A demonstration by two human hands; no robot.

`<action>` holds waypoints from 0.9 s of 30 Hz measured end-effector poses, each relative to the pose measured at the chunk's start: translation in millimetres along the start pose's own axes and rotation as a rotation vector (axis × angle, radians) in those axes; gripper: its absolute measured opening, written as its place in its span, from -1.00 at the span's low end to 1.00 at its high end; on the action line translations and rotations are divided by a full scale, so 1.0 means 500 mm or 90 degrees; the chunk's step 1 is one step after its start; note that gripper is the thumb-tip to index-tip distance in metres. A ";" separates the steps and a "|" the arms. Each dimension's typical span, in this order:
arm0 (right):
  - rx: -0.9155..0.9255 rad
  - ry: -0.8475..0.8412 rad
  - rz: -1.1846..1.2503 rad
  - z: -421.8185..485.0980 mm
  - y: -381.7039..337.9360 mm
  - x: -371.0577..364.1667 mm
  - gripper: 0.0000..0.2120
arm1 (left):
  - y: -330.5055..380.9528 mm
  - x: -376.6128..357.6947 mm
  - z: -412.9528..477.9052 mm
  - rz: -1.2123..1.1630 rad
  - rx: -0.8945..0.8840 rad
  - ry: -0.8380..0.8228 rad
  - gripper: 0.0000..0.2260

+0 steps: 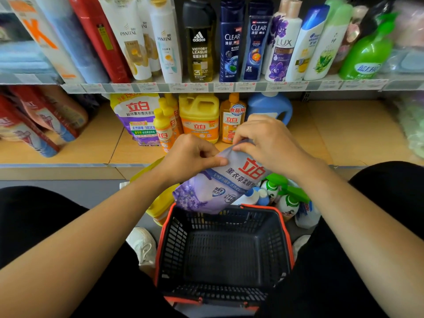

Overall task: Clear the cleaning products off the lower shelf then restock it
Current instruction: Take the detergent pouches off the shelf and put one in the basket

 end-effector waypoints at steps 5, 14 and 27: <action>-0.051 -0.004 -0.005 -0.010 0.027 0.004 -0.96 | -0.100 0.020 -0.033 -0.030 0.226 -0.007 -0.60; -0.076 0.071 0.017 -0.016 0.054 0.029 -0.96 | -0.164 -0.084 -0.131 -0.202 0.572 -0.090 -0.77; -0.276 0.058 0.003 -0.046 0.168 0.040 -0.86 | -0.127 0.032 -0.050 -0.181 0.327 0.309 -0.88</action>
Point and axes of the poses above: each hand's wrist, its own z-axis towards the middle knuckle, its own x-axis out of the back of the hand, y = z × x, the point moved 5 cm from there along z, towards the middle knuckle, and after that the axes turned 14 degrees about y, right-handed, at the moved point
